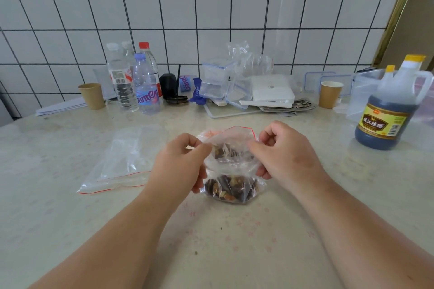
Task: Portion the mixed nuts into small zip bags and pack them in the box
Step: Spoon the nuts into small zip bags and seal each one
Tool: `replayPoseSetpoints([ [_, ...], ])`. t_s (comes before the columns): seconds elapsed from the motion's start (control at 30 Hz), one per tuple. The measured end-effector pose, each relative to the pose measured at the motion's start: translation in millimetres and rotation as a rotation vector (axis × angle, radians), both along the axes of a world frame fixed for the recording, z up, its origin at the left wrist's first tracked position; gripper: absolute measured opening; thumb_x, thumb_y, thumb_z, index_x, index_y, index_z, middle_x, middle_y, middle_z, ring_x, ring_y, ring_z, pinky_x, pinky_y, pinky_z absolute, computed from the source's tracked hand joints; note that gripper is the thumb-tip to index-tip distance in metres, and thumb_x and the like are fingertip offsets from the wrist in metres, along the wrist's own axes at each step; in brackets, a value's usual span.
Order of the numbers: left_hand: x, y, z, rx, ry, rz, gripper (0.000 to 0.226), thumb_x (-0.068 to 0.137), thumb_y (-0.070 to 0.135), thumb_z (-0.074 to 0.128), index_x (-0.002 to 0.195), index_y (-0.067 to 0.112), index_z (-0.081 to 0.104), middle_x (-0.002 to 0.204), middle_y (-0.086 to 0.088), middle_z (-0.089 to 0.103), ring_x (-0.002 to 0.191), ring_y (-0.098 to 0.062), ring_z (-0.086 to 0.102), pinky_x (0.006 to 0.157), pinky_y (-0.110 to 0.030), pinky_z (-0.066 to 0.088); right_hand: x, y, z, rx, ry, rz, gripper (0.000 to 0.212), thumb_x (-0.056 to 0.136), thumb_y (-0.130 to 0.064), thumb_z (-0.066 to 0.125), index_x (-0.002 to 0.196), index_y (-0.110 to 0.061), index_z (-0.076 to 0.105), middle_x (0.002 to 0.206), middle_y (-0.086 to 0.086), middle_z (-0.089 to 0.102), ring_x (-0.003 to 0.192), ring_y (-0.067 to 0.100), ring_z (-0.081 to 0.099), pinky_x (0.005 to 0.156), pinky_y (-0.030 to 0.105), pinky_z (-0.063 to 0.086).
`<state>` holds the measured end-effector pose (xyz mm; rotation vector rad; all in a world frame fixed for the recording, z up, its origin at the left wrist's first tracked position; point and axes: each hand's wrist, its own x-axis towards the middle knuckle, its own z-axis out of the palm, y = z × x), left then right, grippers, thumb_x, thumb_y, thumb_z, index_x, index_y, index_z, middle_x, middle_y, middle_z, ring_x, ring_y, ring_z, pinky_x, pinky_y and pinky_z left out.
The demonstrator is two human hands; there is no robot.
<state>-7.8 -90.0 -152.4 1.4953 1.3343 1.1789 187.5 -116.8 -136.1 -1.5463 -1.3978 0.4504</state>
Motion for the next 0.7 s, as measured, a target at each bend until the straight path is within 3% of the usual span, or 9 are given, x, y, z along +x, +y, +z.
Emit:
replayPoseSetpoints([
  [0.13, 5, -6, 3, 0.077, 0.062, 0.071, 0.019, 0.095, 0.023, 0.065, 0.077, 0.023, 0.066, 0.056, -0.001, 0.069, 0.041, -0.015, 0.059, 0.045, -0.029, 0.052, -5, -6, 6, 0.024, -0.120, -0.078, 0.040, 0.060, -0.066, 0.054, 0.069, -0.027, 0.055, 0.060, -0.014, 0.065, 0.049, 0.011, 0.067, 0.060, 0.039, 0.060],
  [0.37, 7, -7, 28, 0.188, 0.254, 0.257, 0.016, 0.085, 0.012, 0.062, 0.081, 0.028, 0.060, 0.058, 0.017, 0.069, 0.045, -0.006, 0.060, 0.054, -0.034, 0.055, 6, -9, 35, -0.088, -0.184, -0.087, 0.003, 0.073, -0.027, 0.060, 0.074, -0.025, 0.059, 0.058, -0.007, 0.067, 0.047, 0.009, 0.067, 0.062, 0.034, 0.056],
  [0.47, 10, -7, 49, 0.149, 0.168, 0.181, 0.014, 0.085, 0.007, 0.064, 0.080, 0.020, 0.062, 0.048, 0.005, 0.066, 0.034, -0.004, 0.052, 0.043, -0.028, 0.047, 11, -9, 55, -0.052, -0.236, -0.092, 0.004, 0.075, -0.023, 0.056, 0.078, -0.025, 0.057, 0.057, -0.004, 0.069, 0.056, 0.012, 0.069, 0.060, 0.031, 0.054],
  [0.53, 13, -5, 69, 0.107, 0.038, 0.107, 0.014, 0.087, 0.002, 0.065, 0.078, 0.012, 0.062, 0.045, -0.001, 0.063, 0.033, -0.009, 0.051, 0.037, -0.023, 0.043, 15, -7, 70, -0.049, -0.131, -0.050, 0.010, 0.077, -0.015, 0.053, 0.079, -0.022, 0.059, 0.054, -0.004, 0.070, 0.049, 0.011, 0.068, 0.054, 0.028, 0.053],
  [0.7, 27, 1, 117, 0.058, -0.120, 0.000, 0.013, 0.088, 0.001, 0.062, 0.078, 0.008, 0.067, 0.048, -0.002, 0.065, 0.036, -0.012, 0.055, 0.039, -0.021, 0.047, 36, 2, 102, -0.020, 0.023, -0.048, 0.017, 0.074, -0.011, 0.048, 0.076, -0.014, 0.065, 0.061, -0.002, 0.074, 0.055, 0.020, 0.072, 0.053, 0.029, 0.052],
])
